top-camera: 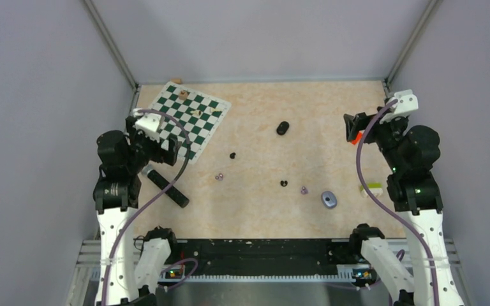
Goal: Insert the wireless bluetooth earbuds into the charging case
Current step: Pick up the charging case from the center of the board.
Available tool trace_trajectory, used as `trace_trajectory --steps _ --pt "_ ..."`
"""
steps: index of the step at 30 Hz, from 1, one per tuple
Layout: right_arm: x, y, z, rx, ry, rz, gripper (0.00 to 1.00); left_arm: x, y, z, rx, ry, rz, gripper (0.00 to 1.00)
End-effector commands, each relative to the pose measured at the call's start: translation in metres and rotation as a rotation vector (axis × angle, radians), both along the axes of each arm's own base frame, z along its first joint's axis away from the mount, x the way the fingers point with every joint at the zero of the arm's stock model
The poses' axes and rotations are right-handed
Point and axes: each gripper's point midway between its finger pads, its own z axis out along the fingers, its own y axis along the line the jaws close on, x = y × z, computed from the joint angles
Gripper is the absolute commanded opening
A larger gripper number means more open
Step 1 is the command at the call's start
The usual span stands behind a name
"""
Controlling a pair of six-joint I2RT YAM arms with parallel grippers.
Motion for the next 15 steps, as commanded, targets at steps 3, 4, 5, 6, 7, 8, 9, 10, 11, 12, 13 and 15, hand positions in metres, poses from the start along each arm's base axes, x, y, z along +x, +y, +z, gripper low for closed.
trace_trajectory --steps 3,4,5,6,7,8,9,10,11,12,13,15 --pt "0.016 -0.028 0.014 -0.069 -0.046 -0.145 0.97 -0.015 -0.028 -0.038 0.041 0.080 -0.217 0.99" --pt "0.021 -0.032 0.008 -0.083 -0.019 -0.164 0.96 -0.012 -0.026 -0.045 0.032 0.095 -0.201 0.99" --pt "0.028 -0.036 -0.001 -0.097 0.017 -0.182 0.96 -0.008 -0.023 -0.051 0.019 0.108 -0.182 0.99" --pt "0.034 -0.041 -0.010 -0.109 0.054 -0.210 0.96 -0.003 -0.022 -0.058 0.000 0.120 -0.163 0.99" --pt "0.041 -0.044 -0.019 -0.117 0.091 -0.226 0.96 0.001 -0.020 -0.065 -0.011 0.130 -0.152 0.99" --pt "0.049 -0.045 -0.032 -0.127 0.137 -0.235 0.97 0.004 -0.020 -0.072 -0.011 0.149 -0.152 0.99" --pt "0.056 -0.046 -0.043 -0.133 0.181 -0.238 0.96 0.007 -0.019 -0.077 -0.016 0.165 -0.143 0.99" --pt "0.063 -0.047 -0.054 -0.133 0.224 -0.249 0.96 0.010 -0.015 -0.080 -0.023 0.175 -0.117 0.99" --pt "0.070 -0.047 -0.064 -0.129 0.263 -0.255 0.96 0.013 -0.014 -0.083 -0.035 0.188 -0.108 0.99" --pt "0.076 -0.048 -0.073 -0.120 0.296 -0.263 0.95 0.014 -0.016 -0.085 -0.043 0.196 -0.114 0.99" --pt "0.082 -0.046 -0.083 -0.110 0.331 -0.264 0.95 0.014 -0.018 -0.087 -0.051 0.205 -0.125 0.99" --pt "0.092 -0.039 -0.101 -0.089 0.387 -0.234 0.94 0.012 -0.022 -0.090 -0.055 0.211 -0.150 0.99"
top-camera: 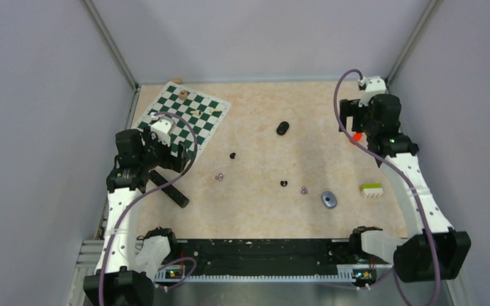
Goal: Insert the wireless bluetooth earbuds into the charging case
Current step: Pick up the charging case from the center of the board.
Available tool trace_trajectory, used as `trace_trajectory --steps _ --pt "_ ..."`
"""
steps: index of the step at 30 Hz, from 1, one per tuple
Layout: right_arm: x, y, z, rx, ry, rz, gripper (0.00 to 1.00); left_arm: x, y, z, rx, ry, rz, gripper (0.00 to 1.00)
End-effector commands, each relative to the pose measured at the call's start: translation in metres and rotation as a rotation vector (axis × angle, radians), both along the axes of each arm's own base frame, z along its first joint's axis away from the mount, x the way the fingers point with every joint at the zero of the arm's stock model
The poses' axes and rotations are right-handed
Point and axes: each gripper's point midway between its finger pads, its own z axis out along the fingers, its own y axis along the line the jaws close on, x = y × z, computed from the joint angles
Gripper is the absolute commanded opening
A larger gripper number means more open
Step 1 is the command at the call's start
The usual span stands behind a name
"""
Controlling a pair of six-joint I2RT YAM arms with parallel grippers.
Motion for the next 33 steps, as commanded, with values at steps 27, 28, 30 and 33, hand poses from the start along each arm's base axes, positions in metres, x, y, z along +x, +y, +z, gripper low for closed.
trace_trajectory --steps 27,28,30,33 --pt "0.105 0.171 -0.155 0.307 0.471 0.300 0.74 0.013 -0.008 -0.013 -0.023 0.003 -0.038 0.99" --pt "0.109 0.174 -0.161 0.330 0.488 0.291 0.73 0.014 -0.008 -0.013 -0.023 0.004 -0.037 0.99" --pt "0.115 0.181 -0.175 0.381 0.532 0.268 0.69 0.014 -0.007 -0.014 -0.021 0.006 -0.036 0.99" --pt "0.124 0.186 -0.199 0.429 0.604 0.216 0.65 0.014 -0.006 -0.014 -0.016 0.006 -0.032 0.99"
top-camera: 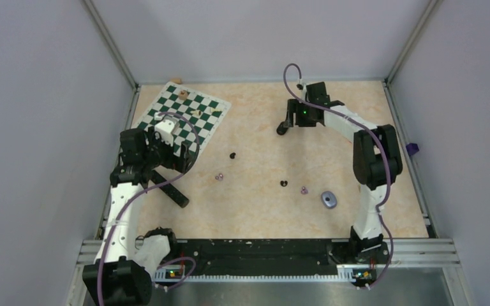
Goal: Insert the wireless bluetooth earbuds into the charging case
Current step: Pick up the charging case from the center of the board.
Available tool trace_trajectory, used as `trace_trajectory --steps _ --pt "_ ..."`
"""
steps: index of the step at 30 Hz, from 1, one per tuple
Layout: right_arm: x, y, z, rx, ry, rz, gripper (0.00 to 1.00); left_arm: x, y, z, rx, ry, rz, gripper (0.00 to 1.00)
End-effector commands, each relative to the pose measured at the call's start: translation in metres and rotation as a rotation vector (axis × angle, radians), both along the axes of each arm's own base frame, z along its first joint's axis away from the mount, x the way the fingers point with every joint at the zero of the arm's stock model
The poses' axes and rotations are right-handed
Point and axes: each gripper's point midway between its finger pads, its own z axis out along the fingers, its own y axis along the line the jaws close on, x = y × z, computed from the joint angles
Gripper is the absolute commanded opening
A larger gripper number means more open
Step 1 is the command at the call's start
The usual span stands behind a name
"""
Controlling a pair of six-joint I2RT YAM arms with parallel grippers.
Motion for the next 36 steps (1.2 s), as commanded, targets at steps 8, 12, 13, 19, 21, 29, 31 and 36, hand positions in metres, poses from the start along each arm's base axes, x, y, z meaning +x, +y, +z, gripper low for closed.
trace_trajectory --steps 8,12,13,19,21,29,31,36 --pt "0.025 0.018 -0.041 0.104 0.151 -0.133 0.59 0.006 0.001 0.003 0.008 -0.030 0.004 0.99" --pt "0.025 0.028 -0.047 0.136 0.181 -0.128 0.58 0.007 0.002 0.002 0.012 -0.029 0.006 0.99" --pt "0.025 0.029 -0.050 0.135 0.188 -0.127 0.58 0.007 0.003 0.002 0.014 -0.030 0.008 0.99" --pt "0.022 0.042 -0.067 0.160 0.236 -0.111 0.56 0.007 0.003 0.003 0.017 -0.036 0.010 0.99" --pt "0.023 0.044 -0.071 0.164 0.245 -0.112 0.56 0.007 0.003 0.002 0.018 -0.034 0.010 0.99" --pt "0.019 0.056 -0.080 0.197 0.279 -0.067 0.42 0.006 0.002 0.002 0.016 -0.034 0.002 0.99" --pt "0.018 0.060 -0.080 0.167 0.266 -0.049 0.45 0.007 0.002 0.001 0.016 -0.032 0.001 0.99" --pt "0.012 0.074 -0.081 0.112 0.254 -0.001 0.52 0.006 0.002 0.002 0.016 -0.036 0.001 0.99"
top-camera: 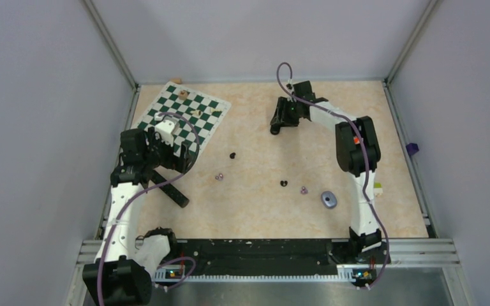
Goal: Insert the wireless bluetooth earbuds into the charging case
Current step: Pick up the charging case from the center of the board.
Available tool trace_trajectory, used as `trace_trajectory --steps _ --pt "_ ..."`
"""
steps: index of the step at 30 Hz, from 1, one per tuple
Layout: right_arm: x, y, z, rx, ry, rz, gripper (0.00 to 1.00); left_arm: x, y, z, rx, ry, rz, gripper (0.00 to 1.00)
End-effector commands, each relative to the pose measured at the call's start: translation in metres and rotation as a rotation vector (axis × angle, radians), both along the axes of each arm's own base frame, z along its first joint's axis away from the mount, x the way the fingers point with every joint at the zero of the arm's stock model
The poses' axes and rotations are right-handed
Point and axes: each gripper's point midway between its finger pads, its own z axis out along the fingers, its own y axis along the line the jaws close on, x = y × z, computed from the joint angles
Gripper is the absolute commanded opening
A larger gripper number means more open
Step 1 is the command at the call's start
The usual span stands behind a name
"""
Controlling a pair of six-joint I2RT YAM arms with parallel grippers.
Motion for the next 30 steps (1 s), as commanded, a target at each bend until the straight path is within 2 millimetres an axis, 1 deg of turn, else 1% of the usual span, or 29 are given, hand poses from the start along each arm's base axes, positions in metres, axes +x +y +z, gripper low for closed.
trace_trajectory --steps 1,8,13,17,21,22,26,30 --pt "-0.027 0.015 -0.036 -0.096 0.086 0.065 0.52 0.006 -0.001 0.007 0.008 -0.046 -0.011 0.99" --pt "-0.037 0.023 -0.050 -0.174 0.091 0.116 0.50 0.005 -0.002 0.009 0.005 -0.052 -0.014 0.99" --pt "-0.046 0.025 -0.049 -0.274 0.057 0.157 0.50 0.005 -0.001 0.008 0.007 -0.052 -0.013 0.99" --pt "-0.049 0.024 -0.042 -0.311 0.037 0.174 0.50 0.005 -0.001 0.008 0.007 -0.052 -0.013 0.99" --pt "-0.056 0.022 -0.034 -0.316 0.040 0.205 0.57 0.005 -0.001 0.008 0.007 -0.051 -0.014 0.99" --pt "-0.059 0.022 -0.033 -0.313 0.040 0.213 0.57 0.005 -0.002 0.008 0.006 -0.051 -0.014 0.99" --pt "-0.068 0.016 -0.037 -0.330 0.057 0.219 0.56 0.005 -0.002 0.008 0.006 -0.053 -0.016 0.99" --pt "-0.069 0.009 -0.043 -0.368 0.062 0.208 0.52 0.004 -0.001 0.008 0.006 -0.052 -0.012 0.99"
